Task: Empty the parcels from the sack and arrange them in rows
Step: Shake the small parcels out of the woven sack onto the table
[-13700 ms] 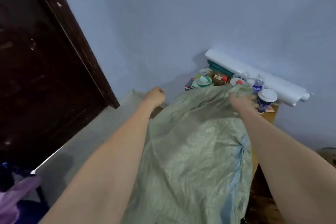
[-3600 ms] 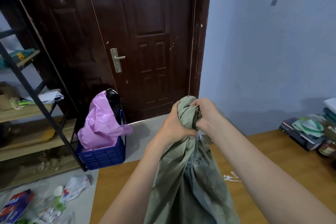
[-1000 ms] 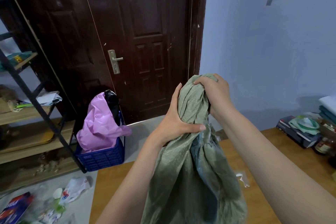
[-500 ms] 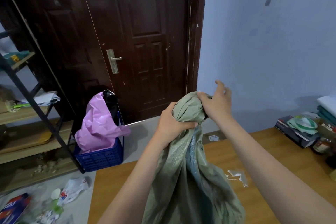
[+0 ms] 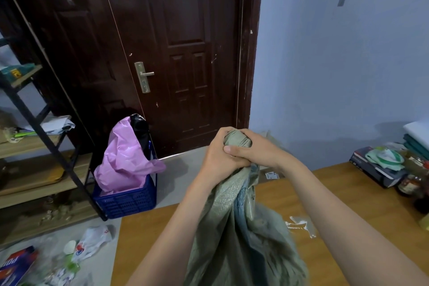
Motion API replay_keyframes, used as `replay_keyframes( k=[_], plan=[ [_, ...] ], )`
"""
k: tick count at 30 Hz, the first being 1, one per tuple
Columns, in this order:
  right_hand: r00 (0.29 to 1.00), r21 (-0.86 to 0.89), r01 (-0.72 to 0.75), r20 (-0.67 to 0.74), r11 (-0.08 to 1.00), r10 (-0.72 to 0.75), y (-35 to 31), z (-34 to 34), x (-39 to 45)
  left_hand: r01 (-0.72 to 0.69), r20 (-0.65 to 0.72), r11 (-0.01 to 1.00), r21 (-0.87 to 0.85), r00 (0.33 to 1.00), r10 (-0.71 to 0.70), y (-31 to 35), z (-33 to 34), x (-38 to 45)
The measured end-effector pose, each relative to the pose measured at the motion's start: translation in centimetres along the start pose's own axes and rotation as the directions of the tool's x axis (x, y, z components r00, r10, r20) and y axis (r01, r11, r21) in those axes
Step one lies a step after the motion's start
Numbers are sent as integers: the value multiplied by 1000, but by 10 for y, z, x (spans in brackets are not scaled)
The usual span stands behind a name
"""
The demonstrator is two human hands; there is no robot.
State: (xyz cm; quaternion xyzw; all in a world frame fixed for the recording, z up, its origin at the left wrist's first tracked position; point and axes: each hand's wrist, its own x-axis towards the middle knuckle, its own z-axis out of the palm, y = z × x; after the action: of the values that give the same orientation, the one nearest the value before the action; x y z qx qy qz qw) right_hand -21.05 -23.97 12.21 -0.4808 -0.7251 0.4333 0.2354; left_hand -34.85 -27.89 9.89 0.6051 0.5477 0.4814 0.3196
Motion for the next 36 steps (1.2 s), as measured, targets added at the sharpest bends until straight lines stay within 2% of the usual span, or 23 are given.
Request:
replay_keyframes(
  k=[4, 8, 10, 15, 18, 21, 24, 29, 33, 36],
  plan=[
    [998, 159, -63, -2, 985, 65, 5, -3, 2, -33, 68, 998, -56, 997, 37, 0, -6, -1],
    [989, 180, -84, -107, 980, 104, 3, -1, 4, -75, 3, 954, 292, 997, 77, 7, -11, 2],
    [979, 172, -102, -156, 980, 129, 1, -3, 4, -46, -6, 934, 353, 999, 52, 9, -16, 3],
    [958, 229, -66, -256, 971, 126, -6, -11, 4, 105, 194, 990, 91, 973, -121, 5, -25, 1],
    [940, 217, -22, -328, 976, 94, -19, -8, 3, 135, 350, 989, -55, 931, -107, -2, -21, -5],
    [924, 231, 2, -372, 973, 86, -28, -4, 0, 105, 420, 988, -115, 906, -48, 1, -23, -6],
    [911, 313, 16, -395, 950, 115, -37, -3, -3, 68, 400, 984, -166, 916, 5, 9, -24, -6],
    [895, 513, 86, -417, 854, 160, -65, -5, -15, -3, 289, 968, -249, 954, 77, 27, -28, -4],
    [894, 557, 119, -420, 822, 155, -88, -16, -22, -94, 173, 954, -283, 974, 147, 42, -29, 1],
    [903, 572, 127, -406, 810, 144, -95, -22, -23, -132, 138, 947, -294, 974, 178, 49, -27, 4]
  ],
)
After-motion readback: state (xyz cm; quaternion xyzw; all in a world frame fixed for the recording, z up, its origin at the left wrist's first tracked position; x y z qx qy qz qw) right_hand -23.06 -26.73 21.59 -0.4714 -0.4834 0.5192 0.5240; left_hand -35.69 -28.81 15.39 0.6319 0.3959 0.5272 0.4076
